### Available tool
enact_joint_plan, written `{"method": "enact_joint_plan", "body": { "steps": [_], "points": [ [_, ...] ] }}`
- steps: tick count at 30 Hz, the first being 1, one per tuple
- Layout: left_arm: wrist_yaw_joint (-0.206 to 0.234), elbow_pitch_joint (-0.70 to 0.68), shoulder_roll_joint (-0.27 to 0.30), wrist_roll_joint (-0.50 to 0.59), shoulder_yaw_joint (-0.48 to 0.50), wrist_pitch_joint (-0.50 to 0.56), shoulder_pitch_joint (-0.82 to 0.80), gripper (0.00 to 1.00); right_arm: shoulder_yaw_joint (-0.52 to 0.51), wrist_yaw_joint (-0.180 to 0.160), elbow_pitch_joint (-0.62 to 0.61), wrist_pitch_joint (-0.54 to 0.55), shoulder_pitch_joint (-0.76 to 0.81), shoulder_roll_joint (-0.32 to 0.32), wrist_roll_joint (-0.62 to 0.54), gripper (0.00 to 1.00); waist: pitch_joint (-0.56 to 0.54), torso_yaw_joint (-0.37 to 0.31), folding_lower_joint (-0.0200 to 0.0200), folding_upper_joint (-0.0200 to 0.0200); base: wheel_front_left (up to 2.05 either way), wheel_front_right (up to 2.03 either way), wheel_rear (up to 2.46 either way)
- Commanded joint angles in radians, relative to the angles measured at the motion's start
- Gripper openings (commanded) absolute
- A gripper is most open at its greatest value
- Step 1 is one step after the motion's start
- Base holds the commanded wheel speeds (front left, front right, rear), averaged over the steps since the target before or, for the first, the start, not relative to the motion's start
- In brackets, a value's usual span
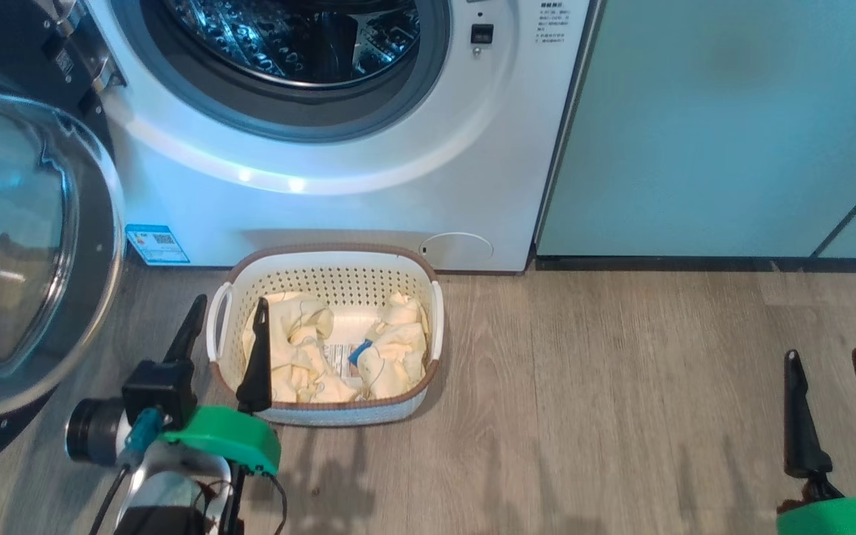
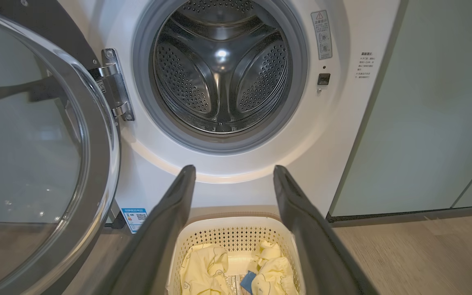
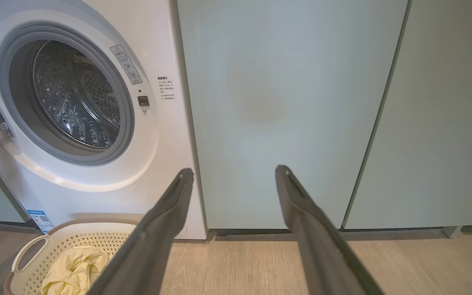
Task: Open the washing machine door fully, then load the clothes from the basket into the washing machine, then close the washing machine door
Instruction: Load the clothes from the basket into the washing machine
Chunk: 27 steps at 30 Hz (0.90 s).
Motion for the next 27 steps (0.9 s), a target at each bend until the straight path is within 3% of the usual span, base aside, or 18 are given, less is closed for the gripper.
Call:
{"method": "enact_joint_plan", "body": {
  "steps": [1,14,27],
  "points": [
    [0.006,-0.04,0.024,0.002,0.028,-0.006,-0.026,1.0,0.016,0.001,-0.032,-0.01,-0.02,-0.014,0.008,1.0,0.001,0.0,0.0001,-0.0001,1.43,-1.43,0.0],
    [-0.004,-0.017,0.034,-0.015,0.012,-0.001,-0.04,1.0,0.016,0.001,-0.028,-0.01,-0.028,-0.014,0.012,1.0,0.008,0.007,0.0001,-0.0001,1.67,-1.67,0.0],
    [0.008,-0.016,0.037,-0.02,0.001,0.0,-0.041,1.0,0.018,0.001,-0.022,-0.01,-0.036,-0.014,0.014,1.0,0.014,0.013,0.0001,-0.0001,0.29,-0.29,0.0]
  ]
}}
